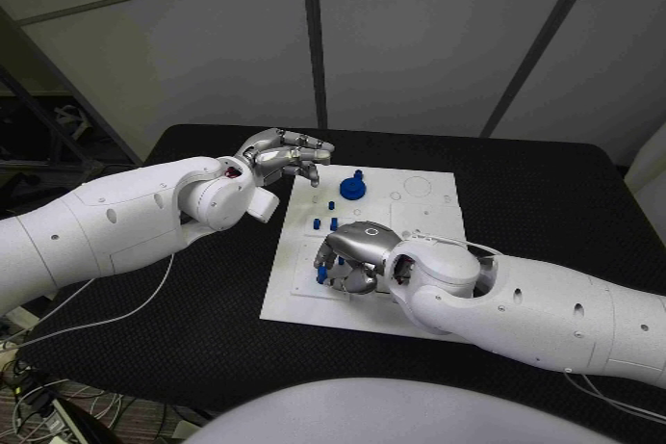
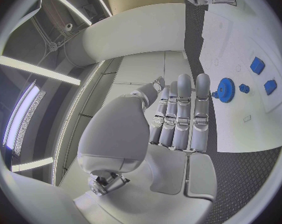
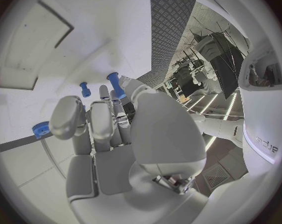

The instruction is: Assemble the parts on the task board

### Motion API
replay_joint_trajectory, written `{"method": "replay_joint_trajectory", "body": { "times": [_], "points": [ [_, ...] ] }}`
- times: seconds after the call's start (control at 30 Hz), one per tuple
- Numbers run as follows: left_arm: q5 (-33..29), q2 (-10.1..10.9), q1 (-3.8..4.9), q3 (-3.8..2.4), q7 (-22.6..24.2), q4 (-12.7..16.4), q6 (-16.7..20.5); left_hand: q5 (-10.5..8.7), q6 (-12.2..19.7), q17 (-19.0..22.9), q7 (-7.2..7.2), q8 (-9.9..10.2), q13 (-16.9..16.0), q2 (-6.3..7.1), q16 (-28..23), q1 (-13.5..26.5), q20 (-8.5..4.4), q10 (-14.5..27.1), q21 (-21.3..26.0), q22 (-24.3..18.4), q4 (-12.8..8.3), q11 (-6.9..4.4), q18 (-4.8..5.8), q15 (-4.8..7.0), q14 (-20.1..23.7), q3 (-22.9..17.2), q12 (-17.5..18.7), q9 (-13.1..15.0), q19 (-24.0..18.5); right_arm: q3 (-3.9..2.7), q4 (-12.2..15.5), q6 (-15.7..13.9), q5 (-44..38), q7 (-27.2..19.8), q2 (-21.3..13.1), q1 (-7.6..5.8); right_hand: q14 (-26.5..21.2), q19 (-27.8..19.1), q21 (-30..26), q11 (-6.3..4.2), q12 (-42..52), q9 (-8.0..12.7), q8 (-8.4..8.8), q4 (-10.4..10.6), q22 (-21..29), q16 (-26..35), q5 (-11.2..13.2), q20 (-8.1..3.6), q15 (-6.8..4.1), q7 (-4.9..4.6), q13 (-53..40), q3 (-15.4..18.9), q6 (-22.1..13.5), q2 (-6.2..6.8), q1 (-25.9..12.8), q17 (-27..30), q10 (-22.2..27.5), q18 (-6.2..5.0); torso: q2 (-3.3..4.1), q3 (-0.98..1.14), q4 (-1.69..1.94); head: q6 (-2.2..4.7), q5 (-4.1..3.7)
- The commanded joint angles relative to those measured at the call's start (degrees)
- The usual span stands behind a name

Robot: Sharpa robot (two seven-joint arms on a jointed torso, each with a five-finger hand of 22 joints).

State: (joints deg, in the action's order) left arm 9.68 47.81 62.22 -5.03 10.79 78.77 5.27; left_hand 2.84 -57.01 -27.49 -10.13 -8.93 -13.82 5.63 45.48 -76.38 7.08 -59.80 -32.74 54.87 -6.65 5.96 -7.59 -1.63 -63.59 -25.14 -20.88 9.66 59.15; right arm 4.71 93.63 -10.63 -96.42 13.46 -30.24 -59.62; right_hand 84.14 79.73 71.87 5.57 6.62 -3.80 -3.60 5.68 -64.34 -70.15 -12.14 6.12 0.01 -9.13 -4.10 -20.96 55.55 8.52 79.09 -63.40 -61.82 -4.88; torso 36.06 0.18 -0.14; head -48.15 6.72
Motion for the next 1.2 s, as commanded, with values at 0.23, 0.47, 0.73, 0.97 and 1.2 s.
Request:
{"method": "replay_joint_trajectory", "body": {
  "times": [0.23,0.47,0.73,0.97,1.2],
  "points": [
    [-0.19,-0.05,0.1,-0.03,0.1,-0.15,-0.72,0.04,0.39,0.09,0.16,-0.3,-0.07,-0.3,-0.32,0.28,0.37,0.53,0.1,-0.09,0.04,0.03,-2.82,-0.17,0.27,0.21,-0.32,-0.09,0.19,0.36,0.76,-3.61,1.88,-3.04,-0.51,-0.05,-0.27,-2.75,-4.2,0.4,-0.61,-0.06,-0.03,0.07,5.18,3.23,0.61,0.2,0.65,0.51,0.23,3.3,-2.3,0.85,-0.17,4.06,4.4,-1.59,0.08,0.02,-0.01,0.07,0.07],
    [-0.19,-0.06,0.09,-0.03,0.04,-0.28,-0.75,0.04,0.39,0.09,0.16,-0.3,-0.07,-0.3,-0.32,0.28,0.37,0.53,0.1,-0.09,0.04,0.03,-2.82,-0.17,0.27,0.21,-0.32,-0.09,0.19,0.39,1.56,-7.39,2.38,-3.91,-1.49,-0.04,-0.25,-2.75,-4.56,0.19,0.57,-0.2,-0.23,-0.01,5.55,3.29,0.29,0.14,0.52,0.46,-0.02,4.05,-2.18,0.32,0.29,4.34,3.81,-1.67,0.05,0.03,0.03,0.07,0.0],
    [-0.19,-0.01,0.07,-0.03,0.04,-0.39,-0.82,0.04,0.39,0.09,0.16,-0.3,-0.07,-0.3,-0.32,0.28,0.37,0.53,0.1,-0.09,0.04,0.03,-2.82,-0.17,0.27,0.21,-0.32,-0.09,0.19,0.31,4.12,-13.64,3.25,-5.4,-5.7,-0.03,-2.19,-6.78,-12.3,0.58,1.16,-0.22,-0.17,-0.23,15.2,7.04,-0.83,0.29,0.79,0.27,0.22,5.61,-2.54,0.04,1.2,9.03,6.23,-3.49,-0.05,0.04,-0.09,0.3,-0.31],
    [-0.19,0.4,0.06,-0.01,0.02,-0.29,-0.72,0.04,0.39,0.09,0.16,-0.3,-0.07,-0.3,-0.32,0.28,0.37,0.53,0.1,-0.09,0.04,0.03,-2.82,-0.17,0.27,0.21,-0.32,-0.09,0.19,-2.42,8.23,-16.13,11.54,-4.69,-13.44,-0.13,-2.33,-6.63,-15.49,-0.16,6.05,-0.87,-1.65,1.41,18.39,7.97,-1.14,-0.01,0.33,-0.08,-0.86,7.0,0.99,-1.42,0.59,10.2,0.62,-3.85,-0.02,-0.01,-0.16,1.15,-2.17],
    [-0.19,0.89,0.05,0.04,0.08,-0.05,-0.51,0.04,0.45,0.12,0.15,-0.34,-0.08,-0.3,-0.31,0.29,0.38,0.63,0.15,-0.13,0.04,0.04,-2.83,-0.18,0.29,0.23,-0.39,-0.11,0.2,-4.15,12.8,-13.48,20.11,4.43,-22.95,-0.31,2.78,2.85,0.79,-3.42,36.17,-2.08,-5.5,6.13,-1.62,-5.59,-6.52,-3.26,-2.88,3.24,-26.04,14.79,3.84,0.02,-5.3,-6.03,-14.14,-0.06,-0.14,-0.03,-0.45,1.84,-4.3]
  ]
}}
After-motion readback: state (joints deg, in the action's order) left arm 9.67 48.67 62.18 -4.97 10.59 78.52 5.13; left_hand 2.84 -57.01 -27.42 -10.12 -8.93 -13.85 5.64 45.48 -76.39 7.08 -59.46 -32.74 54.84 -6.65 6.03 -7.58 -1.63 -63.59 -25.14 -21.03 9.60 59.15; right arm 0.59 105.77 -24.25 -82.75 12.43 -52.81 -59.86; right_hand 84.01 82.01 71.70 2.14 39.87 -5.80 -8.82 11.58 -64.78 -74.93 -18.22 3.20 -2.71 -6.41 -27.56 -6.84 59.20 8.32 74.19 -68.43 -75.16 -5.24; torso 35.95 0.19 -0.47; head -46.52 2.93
